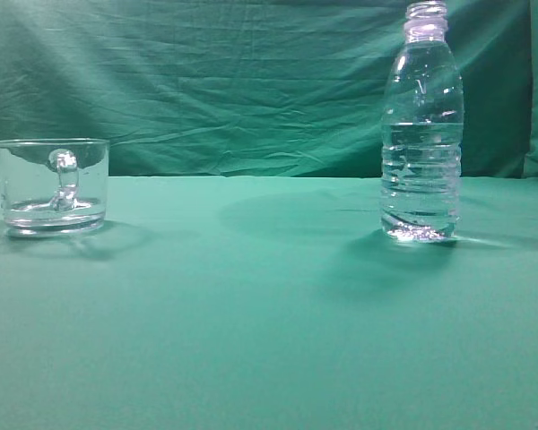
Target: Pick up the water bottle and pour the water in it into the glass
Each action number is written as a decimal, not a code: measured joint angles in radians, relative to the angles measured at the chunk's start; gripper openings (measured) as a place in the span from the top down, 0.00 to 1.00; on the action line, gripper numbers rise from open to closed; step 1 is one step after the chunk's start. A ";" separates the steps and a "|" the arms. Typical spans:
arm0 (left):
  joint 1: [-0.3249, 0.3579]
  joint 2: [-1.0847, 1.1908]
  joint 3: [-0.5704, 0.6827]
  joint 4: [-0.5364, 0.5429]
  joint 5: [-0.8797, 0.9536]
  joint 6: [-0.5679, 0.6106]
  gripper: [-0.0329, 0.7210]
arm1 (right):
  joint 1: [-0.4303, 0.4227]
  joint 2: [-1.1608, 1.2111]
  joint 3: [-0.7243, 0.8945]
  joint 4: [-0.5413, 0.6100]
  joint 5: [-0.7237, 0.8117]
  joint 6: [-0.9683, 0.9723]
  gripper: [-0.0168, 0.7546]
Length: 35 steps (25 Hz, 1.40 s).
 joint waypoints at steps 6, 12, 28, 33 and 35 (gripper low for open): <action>0.000 0.000 0.000 0.000 0.000 0.000 0.96 | -0.064 0.000 0.086 0.005 -0.027 0.035 0.98; 0.000 0.000 0.000 0.000 0.000 0.000 0.96 | -0.067 -0.047 0.086 0.005 -0.001 0.026 0.98; 0.000 0.000 0.000 0.000 0.000 0.000 0.96 | -0.067 -0.058 0.086 0.003 0.085 0.013 0.98; 0.000 0.000 0.000 0.000 0.000 0.000 0.96 | -0.067 -0.058 0.086 0.003 0.086 0.015 0.98; 0.000 0.000 0.000 0.000 0.000 0.000 0.96 | -0.067 -0.058 0.086 0.003 0.086 0.015 0.98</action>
